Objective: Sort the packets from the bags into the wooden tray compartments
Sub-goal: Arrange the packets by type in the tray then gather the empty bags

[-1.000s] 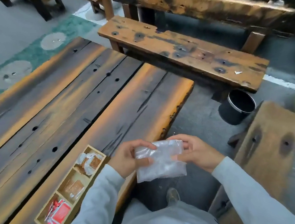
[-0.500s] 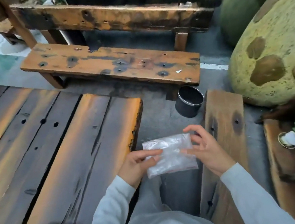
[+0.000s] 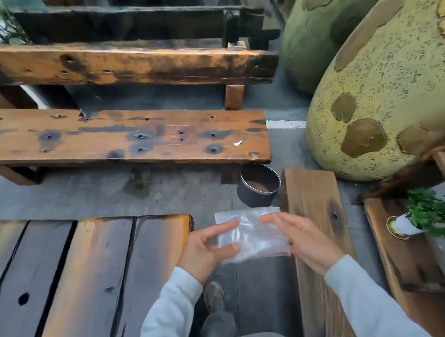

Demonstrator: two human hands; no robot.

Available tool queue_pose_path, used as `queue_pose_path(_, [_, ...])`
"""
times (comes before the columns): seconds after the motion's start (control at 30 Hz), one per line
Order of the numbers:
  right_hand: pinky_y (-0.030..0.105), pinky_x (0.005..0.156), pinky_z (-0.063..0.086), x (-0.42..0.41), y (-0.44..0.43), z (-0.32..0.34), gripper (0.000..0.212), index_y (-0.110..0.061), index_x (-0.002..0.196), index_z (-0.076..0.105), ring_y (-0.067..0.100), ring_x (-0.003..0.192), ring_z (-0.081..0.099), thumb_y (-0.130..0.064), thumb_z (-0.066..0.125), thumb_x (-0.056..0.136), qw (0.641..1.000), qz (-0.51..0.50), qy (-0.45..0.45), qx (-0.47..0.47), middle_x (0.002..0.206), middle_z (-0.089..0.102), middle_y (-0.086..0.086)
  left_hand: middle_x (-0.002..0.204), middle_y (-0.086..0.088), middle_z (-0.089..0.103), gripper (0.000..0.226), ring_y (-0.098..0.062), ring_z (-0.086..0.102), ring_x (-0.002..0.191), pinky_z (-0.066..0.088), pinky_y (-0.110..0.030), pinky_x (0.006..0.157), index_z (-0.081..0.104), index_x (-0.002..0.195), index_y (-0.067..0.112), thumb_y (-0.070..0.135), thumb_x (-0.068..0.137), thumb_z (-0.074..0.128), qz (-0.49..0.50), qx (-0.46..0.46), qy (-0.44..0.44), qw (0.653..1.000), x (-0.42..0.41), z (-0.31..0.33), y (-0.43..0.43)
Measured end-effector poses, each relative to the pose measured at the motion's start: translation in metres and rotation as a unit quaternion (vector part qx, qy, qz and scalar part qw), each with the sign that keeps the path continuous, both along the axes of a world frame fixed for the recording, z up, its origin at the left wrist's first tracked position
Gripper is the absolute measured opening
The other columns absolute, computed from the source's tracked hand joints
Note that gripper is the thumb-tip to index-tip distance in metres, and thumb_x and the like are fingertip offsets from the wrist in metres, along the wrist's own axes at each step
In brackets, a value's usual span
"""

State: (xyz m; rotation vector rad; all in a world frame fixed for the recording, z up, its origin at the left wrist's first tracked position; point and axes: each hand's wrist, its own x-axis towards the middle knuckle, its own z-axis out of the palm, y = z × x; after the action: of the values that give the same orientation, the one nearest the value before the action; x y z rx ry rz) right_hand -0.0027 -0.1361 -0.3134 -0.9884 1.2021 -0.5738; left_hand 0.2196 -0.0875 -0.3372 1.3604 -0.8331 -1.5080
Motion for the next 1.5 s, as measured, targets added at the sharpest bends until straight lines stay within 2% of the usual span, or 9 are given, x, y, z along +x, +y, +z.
queue_pose_path(0.2, [0.034, 0.077, 0.058, 0.011, -0.054, -0.015, 0.039, -0.027, 0.104, 0.076, 0.022, 0.101, 0.070, -0.019, 0.088, 0.068, 0.999, 0.038, 0.032, -0.018, 0.122, 0.073, 0.007, 0.113, 0.011, 0.076, 0.045, -0.004, 0.066, 0.114, 0.054, -0.018, 0.089, 0.079, 0.100, 0.030, -0.005, 0.071, 0.083, -0.032, 0.014, -0.002, 0.999, 0.023, -0.021, -0.062])
queue_pose_path(0.57, [0.044, 0.097, 0.058, -0.039, -0.167, -0.050, 0.036, -0.023, 0.107, 0.081, 0.026, 0.115, 0.071, 0.001, 0.082, 0.080, 1.000, -0.018, 0.000, 0.023, 0.120, 0.077, 0.002, 0.116, 0.004, 0.075, 0.045, -0.003, 0.062, 0.116, 0.046, -0.026, 0.100, 0.081, 0.099, 0.023, -0.006, 0.065, 0.084, -0.072, 0.112, 0.049, 0.990, -0.017, -0.057, -0.193])
queue_pose_path(0.77, [0.043, 0.095, 0.056, -0.088, -0.266, -0.084, 0.034, -0.029, 0.111, 0.078, 0.022, 0.107, 0.071, -0.007, 0.078, 0.086, 0.997, 0.003, -0.004, 0.080, 0.125, 0.074, 0.007, 0.108, 0.009, 0.077, 0.042, 0.007, 0.066, 0.103, 0.052, -0.013, 0.082, 0.081, 0.097, 0.023, 0.001, 0.062, 0.085, -0.071, 0.151, 0.030, 0.986, -0.063, -0.085, -0.293])
queue_pose_path(0.87, [0.044, 0.094, 0.058, -0.110, -0.312, -0.113, 0.036, -0.023, 0.119, 0.073, 0.024, 0.103, 0.071, -0.003, 0.073, 0.089, 0.993, 0.001, 0.000, 0.117, 0.123, 0.072, 0.015, 0.092, 0.018, 0.077, 0.042, 0.018, 0.065, 0.086, 0.051, -0.007, 0.071, 0.077, 0.098, 0.020, -0.014, 0.073, 0.076, -0.041, 0.178, -0.012, 0.983, -0.089, -0.109, -0.345])
queue_pose_path(1.0, [0.028, 0.065, 0.063, -0.124, -0.362, -0.163, 0.030, 0.000, 0.116, 0.068, 0.014, 0.078, 0.073, 0.005, 0.073, 0.087, 0.986, -0.055, 0.037, 0.155, 0.104, 0.067, 0.020, 0.086, 0.012, 0.077, 0.033, -0.001, 0.067, 0.063, 0.054, -0.017, 0.065, 0.079, 0.089, 0.021, -0.008, 0.073, 0.079, 0.024, 0.229, -0.057, 0.971, -0.121, -0.155, -0.404])
queue_pose_path(1.13, [0.027, 0.061, 0.061, -0.125, -0.405, -0.235, 0.018, -0.004, 0.096, 0.069, 0.014, 0.062, 0.070, 0.005, 0.077, 0.083, 0.976, -0.093, 0.084, 0.179, 0.088, 0.070, 0.013, 0.076, 0.002, 0.076, 0.028, -0.013, 0.063, 0.060, 0.053, -0.015, 0.052, 0.077, 0.082, 0.016, -0.012, 0.077, 0.074, 0.052, 0.271, -0.086, 0.957, -0.136, -0.221, -0.452])
queue_pose_path(1.23, [0.038, 0.072, 0.062, -0.125, -0.431, -0.302, 0.016, 0.002, 0.097, 0.068, 0.025, 0.067, 0.065, 0.004, 0.077, 0.084, 0.968, -0.121, 0.116, 0.188, 0.082, 0.069, 0.018, 0.094, -0.009, 0.072, 0.032, -0.020, 0.064, 0.070, 0.061, -0.026, 0.065, 0.074, 0.077, 0.023, -0.009, 0.082, 0.069, 0.071, 0.305, -0.113, 0.943, -0.134, -0.275, -0.473])
queue_pose_path(1.37, [0.035, 0.071, 0.061, -0.116, -0.461, -0.402, 0.016, -0.009, 0.088, 0.069, 0.021, 0.066, 0.060, 0.007, 0.070, 0.089, 0.956, -0.172, 0.153, 0.180, 0.073, 0.065, 0.007, 0.092, 0.001, 0.076, 0.025, -0.025, 0.070, 0.082, 0.057, -0.049, 0.093, 0.076, 0.072, 0.045, 0.021, 0.066, 0.069, 0.032, 0.319, -0.178, 0.930, -0.122, -0.358, -0.477])
queue_pose_path(1.5, [0.055, 0.088, 0.060, -0.102, -0.483, -0.500, 0.012, -0.010, 0.096, 0.070, 0.009, 0.055, 0.068, 0.000, 0.067, 0.091, 0.949, -0.178, 0.190, 0.180, 0.079, 0.068, -0.002, 0.084, 0.008, 0.075, 0.018, -0.028, 0.072, 0.095, 0.055, -0.044, 0.096, 0.076, 0.075, 0.041, 0.025, 0.077, 0.067, -0.033, 0.334, -0.222, 0.915, -0.123, -0.401, -0.497])
